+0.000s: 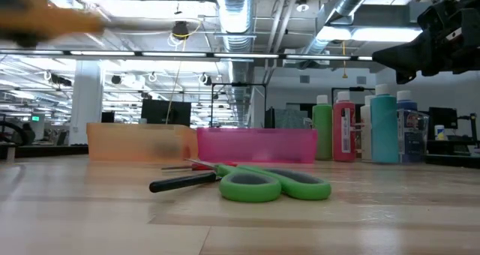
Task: Pick & Place Paint Supplies
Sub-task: Put the yellow scissors into the orange bin
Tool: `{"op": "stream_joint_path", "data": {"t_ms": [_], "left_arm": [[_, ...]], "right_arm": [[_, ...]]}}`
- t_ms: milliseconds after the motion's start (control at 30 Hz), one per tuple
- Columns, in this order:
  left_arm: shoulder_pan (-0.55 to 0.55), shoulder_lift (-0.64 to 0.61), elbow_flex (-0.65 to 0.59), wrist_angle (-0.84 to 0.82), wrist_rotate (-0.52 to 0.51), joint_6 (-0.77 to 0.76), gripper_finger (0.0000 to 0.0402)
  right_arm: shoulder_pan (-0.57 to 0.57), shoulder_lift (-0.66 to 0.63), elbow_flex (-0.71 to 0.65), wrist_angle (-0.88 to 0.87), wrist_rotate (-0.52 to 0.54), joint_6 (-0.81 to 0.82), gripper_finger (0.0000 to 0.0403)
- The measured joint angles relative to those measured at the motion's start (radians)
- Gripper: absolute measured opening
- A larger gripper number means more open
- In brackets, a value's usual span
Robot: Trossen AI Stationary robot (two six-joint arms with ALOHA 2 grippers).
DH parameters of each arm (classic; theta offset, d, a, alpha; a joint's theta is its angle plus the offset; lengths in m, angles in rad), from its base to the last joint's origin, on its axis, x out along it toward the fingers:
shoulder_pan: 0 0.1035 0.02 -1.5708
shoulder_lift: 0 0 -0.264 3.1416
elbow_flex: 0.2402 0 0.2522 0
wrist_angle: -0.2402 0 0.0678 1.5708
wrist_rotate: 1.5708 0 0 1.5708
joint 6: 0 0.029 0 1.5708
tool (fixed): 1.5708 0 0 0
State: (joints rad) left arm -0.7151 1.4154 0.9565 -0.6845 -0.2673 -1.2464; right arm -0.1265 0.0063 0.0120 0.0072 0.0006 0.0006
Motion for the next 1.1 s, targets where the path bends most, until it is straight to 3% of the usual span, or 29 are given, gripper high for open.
{"op": "stream_joint_path", "data": {"t_ms": [200,333,533,667,900,1100], "left_arm": [[0.000,-0.219,0.001,0.104,-0.124,0.154,0.0016],[0.000,-0.335,0.001,0.250,-0.145,0.318,0.0017],[0.000,-0.442,0.003,0.484,-0.125,0.582,0.0018],[0.002,-0.475,0.003,0.499,-0.163,0.652,0.0018],[0.093,-0.486,0.003,0.401,-0.460,0.747,0.0018],[0.307,-0.486,0.003,0.246,-0.658,0.745,0.0019]], "right_arm": [[0.000,0.000,0.000,0.000,0.000,0.000,0.0000],[0.000,0.000,0.000,0.000,0.000,0.000,0.0000],[0.000,0.000,0.000,0.000,0.000,0.000,0.0000],[0.000,0.000,0.000,0.000,0.000,0.000,0.0000],[0.000,0.000,0.000,0.000,0.000,0.000,0.0000],[0.000,0.000,0.000,0.000,0.000,0.000,0.0000]]}}
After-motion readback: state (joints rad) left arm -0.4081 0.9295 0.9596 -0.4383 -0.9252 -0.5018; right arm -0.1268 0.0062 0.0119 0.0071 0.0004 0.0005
